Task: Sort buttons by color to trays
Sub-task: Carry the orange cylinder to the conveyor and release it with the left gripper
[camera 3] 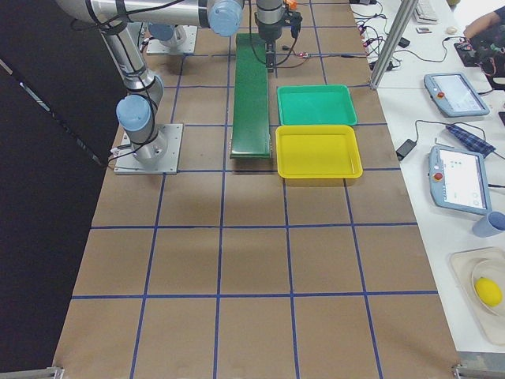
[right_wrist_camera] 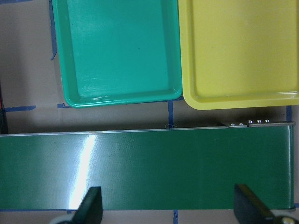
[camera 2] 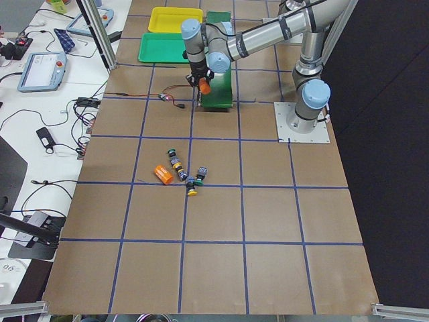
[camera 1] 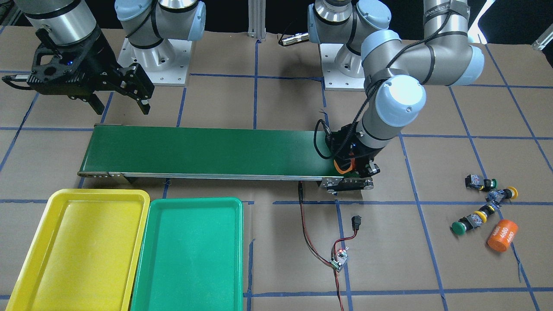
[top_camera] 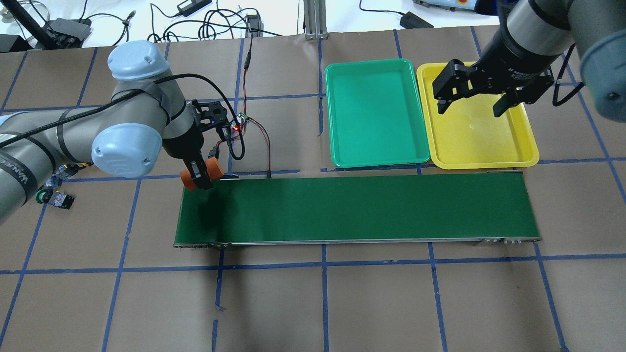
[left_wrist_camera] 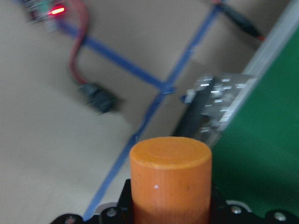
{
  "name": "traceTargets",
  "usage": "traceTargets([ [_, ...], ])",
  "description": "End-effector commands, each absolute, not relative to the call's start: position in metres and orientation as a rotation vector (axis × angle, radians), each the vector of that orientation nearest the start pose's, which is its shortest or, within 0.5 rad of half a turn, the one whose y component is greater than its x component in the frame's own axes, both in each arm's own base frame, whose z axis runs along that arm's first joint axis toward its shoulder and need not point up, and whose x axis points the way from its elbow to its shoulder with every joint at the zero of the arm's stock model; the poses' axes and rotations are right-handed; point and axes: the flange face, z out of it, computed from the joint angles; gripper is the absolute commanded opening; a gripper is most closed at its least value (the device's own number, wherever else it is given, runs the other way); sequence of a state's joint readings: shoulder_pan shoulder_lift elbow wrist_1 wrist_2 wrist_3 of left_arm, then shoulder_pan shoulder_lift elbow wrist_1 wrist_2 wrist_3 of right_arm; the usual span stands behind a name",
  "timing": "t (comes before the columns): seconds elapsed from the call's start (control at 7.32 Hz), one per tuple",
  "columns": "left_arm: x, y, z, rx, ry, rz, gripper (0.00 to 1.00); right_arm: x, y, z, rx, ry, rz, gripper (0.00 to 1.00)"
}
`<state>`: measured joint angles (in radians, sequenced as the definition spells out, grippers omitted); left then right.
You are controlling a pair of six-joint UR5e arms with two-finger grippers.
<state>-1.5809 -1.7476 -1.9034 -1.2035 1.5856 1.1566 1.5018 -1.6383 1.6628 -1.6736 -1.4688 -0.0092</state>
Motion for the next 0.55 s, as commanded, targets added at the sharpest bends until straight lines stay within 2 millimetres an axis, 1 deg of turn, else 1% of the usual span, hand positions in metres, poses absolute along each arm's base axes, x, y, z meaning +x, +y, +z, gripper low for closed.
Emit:
traceTargets([
  [0.0,-0.179,-0.470,0.259,1.802,2.546,0.131,0.40,0.109,-0.479,0.486,0.081,3.054,-0.127,1.00],
  [0.14,-0.179,-0.456,0.240,1.629,2.670,0.196,0.99,0.109,-0.479,0.485,0.014,3.061,-0.128,1.00],
  [0.27,-0.177,-0.450,0.242,1.604,2.674,0.187,1.00,0.109,-0.479,0.485,-0.091,3.063,-0.129,1.00],
  [0.41,-0.176,-0.447,0.251,1.592,2.686,0.214,1.00,0.108,-0.479,0.486,-0.099,3.073,-0.131,1.00],
])
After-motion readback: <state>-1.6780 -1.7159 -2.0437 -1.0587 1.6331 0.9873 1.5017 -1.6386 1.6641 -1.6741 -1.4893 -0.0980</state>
